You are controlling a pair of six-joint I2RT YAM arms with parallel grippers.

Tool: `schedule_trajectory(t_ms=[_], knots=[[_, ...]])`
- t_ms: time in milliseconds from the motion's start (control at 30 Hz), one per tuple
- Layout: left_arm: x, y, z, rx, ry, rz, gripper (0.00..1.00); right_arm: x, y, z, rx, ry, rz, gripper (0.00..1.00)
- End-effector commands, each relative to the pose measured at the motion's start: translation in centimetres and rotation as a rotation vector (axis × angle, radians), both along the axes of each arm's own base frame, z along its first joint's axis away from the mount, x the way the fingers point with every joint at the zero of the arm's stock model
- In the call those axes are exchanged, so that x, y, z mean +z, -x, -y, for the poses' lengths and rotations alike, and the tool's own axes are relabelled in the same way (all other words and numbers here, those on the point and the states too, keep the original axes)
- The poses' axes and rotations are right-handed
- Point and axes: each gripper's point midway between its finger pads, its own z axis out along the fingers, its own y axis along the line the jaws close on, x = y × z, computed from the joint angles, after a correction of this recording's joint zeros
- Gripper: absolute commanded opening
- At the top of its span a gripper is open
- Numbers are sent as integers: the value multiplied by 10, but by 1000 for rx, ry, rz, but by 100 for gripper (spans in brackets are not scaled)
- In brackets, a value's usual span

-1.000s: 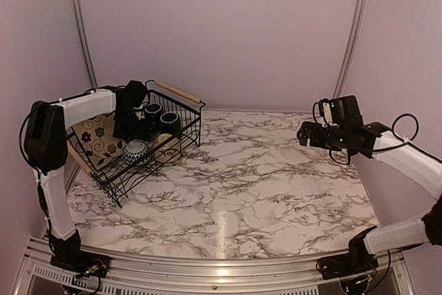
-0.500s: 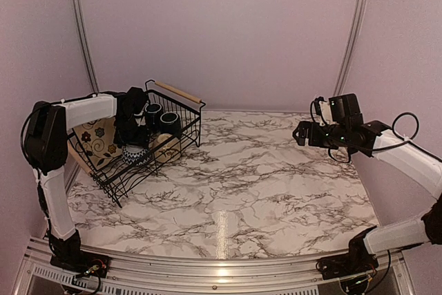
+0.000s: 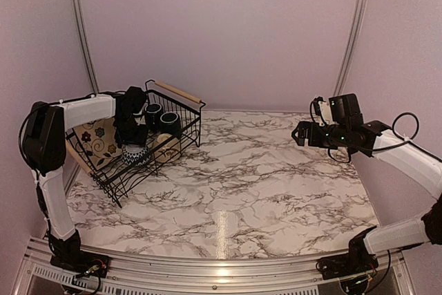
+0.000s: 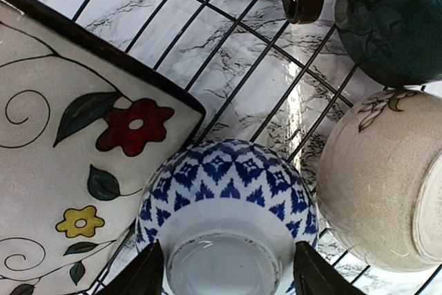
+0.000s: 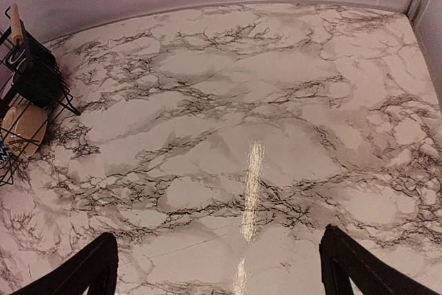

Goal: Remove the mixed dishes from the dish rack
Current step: Grab the bowl from the dish rack.

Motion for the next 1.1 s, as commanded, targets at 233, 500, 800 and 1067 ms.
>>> schedule_trajectory(t_ms=[233,500,800,1067], knots=[[2,21,-11,13,-24,-35,67,16,-1,-5,6,-31,33,99],[5,25,-14,21,-28,-34,52,14,-2,-6,7,-29,30,98],[17,28,-16,33,-21,1,44,7,-4,-7,7,-24,18,98],[46,25,-15,38,9,82,42,4,-5,-14,30,-55,0,98]])
